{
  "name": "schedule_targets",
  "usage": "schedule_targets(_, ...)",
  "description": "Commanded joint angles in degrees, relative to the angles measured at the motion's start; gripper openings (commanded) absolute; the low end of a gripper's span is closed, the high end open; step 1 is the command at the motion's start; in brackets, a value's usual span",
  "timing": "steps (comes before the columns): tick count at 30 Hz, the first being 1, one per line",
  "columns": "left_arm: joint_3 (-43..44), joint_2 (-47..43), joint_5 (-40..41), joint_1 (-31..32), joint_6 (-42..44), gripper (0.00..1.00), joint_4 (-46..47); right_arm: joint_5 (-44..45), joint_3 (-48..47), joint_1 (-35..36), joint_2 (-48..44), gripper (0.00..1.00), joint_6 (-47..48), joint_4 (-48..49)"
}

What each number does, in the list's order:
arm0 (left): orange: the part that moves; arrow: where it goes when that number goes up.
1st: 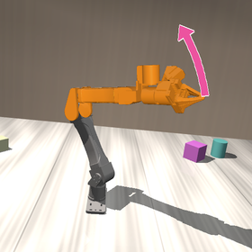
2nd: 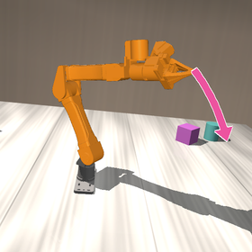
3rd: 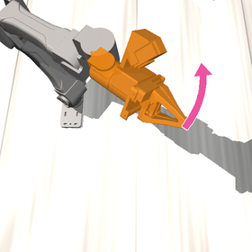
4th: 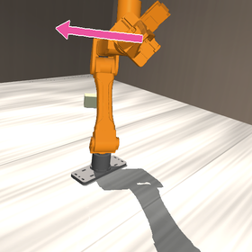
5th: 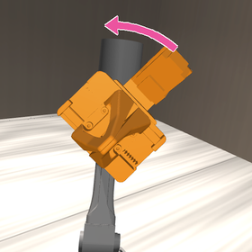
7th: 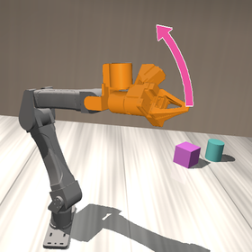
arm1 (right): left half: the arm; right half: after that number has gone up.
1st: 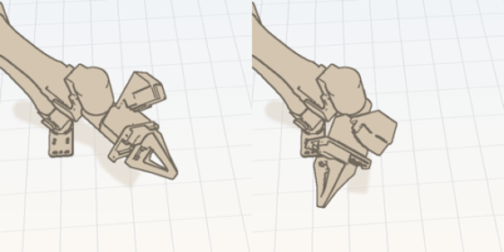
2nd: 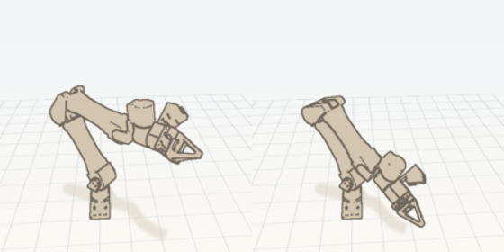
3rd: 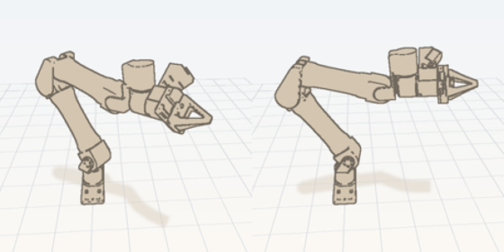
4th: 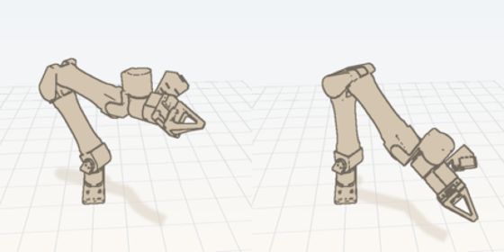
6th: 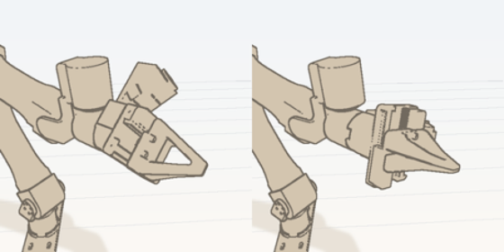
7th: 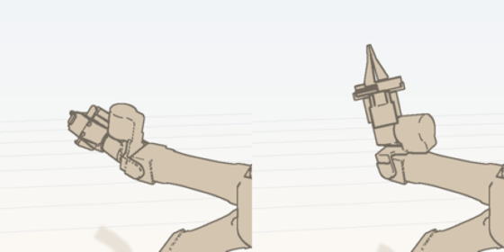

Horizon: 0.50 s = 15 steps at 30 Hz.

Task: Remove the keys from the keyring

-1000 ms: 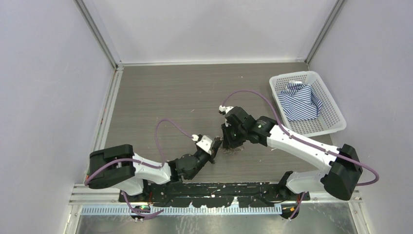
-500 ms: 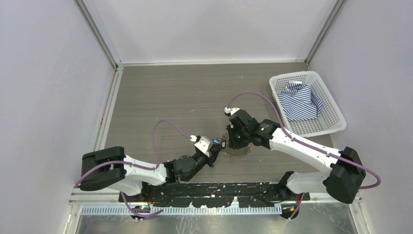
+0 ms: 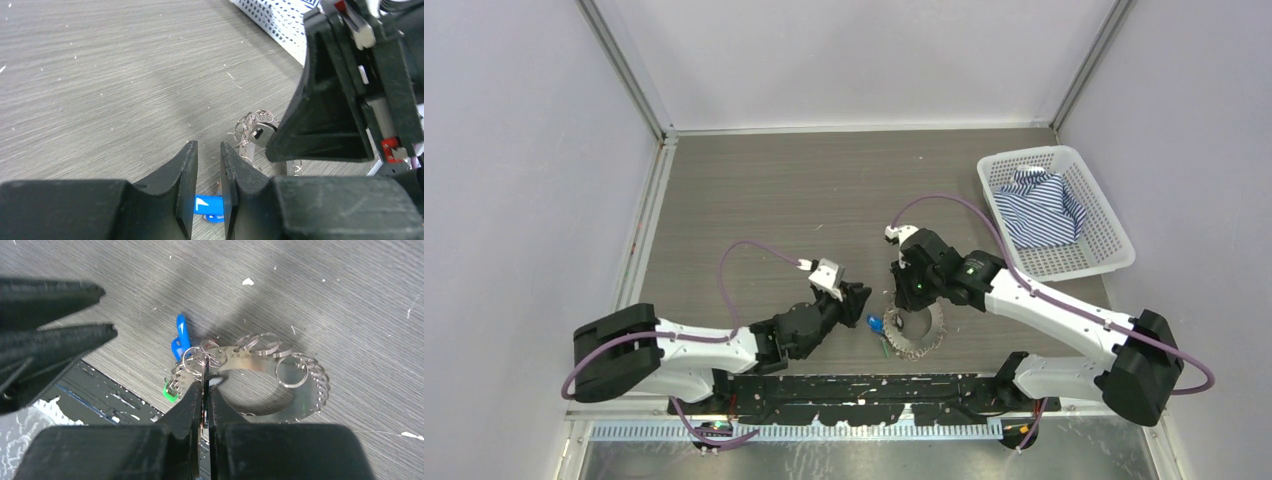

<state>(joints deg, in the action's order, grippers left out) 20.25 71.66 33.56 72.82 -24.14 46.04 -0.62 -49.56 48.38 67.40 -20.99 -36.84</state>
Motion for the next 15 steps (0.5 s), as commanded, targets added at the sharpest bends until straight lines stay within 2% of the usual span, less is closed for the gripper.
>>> schedule_targets(1, 2.22, -0.81, -3.17, -2.17, -9.09, 0.26, -6.60, -2.92, -0.18, 0.30, 1.10, 0.01, 1.31, 3.35)
schedule_targets(4, 1.84, 0.81, -7.72, -4.19, -13.09, 0.26, -5.69, -3.29, -0.06, 0.31, 2.16, 0.01, 0.98, 3.62)
schedule_targets(7, 0.02, 4.00, -9.48, -4.34, -11.01, 0.26, 0.82, -3.28, -0.63, 0.31, 3.32, 0.01, 1.03, 2.92)
schedule_targets(15, -5.55, 21.88, -19.87, -4.44, 11.97, 0.25, 35.03, -3.11, -1.92, 0.31, 3.82, 0.01, 2.13, 1.47)
